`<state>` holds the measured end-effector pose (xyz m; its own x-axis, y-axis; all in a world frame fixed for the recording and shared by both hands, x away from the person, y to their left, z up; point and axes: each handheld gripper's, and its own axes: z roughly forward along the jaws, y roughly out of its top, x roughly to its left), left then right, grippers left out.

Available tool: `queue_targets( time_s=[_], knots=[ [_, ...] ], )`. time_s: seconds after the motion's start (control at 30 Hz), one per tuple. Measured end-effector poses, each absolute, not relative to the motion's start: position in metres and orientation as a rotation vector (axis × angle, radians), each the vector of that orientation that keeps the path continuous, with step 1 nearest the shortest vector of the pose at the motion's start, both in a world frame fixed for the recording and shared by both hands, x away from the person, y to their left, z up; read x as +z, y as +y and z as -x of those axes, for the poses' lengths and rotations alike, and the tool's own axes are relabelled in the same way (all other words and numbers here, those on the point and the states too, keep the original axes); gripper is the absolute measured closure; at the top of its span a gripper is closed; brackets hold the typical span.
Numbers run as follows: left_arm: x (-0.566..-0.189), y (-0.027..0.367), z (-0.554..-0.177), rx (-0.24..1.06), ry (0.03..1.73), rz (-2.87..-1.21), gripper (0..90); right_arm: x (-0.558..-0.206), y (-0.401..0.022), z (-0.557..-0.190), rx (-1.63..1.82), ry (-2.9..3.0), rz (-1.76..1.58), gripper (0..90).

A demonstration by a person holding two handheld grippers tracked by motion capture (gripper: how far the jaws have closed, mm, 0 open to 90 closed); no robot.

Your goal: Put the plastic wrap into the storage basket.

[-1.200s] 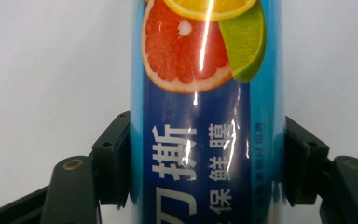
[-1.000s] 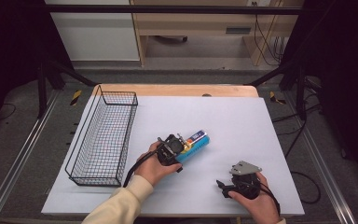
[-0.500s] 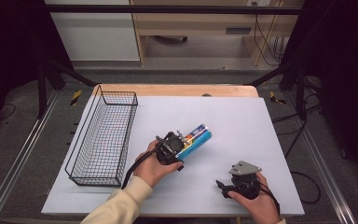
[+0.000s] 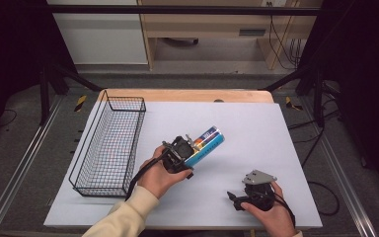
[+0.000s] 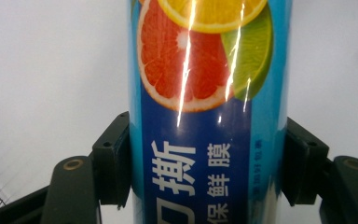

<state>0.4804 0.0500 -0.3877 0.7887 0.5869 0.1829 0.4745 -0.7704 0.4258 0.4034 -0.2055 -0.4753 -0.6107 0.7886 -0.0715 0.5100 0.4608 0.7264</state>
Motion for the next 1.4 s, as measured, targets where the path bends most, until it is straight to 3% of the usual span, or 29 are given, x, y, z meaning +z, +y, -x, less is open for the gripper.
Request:
queue_targets(
  time_s=[1.4],
  knots=[
    [-0.32, 0.072, -0.452, 0.576, 0.836, -2.655, 32.2, -0.474, -0.209, -0.403, 0.983, 2.291, -1.117, 13.2]
  ],
)
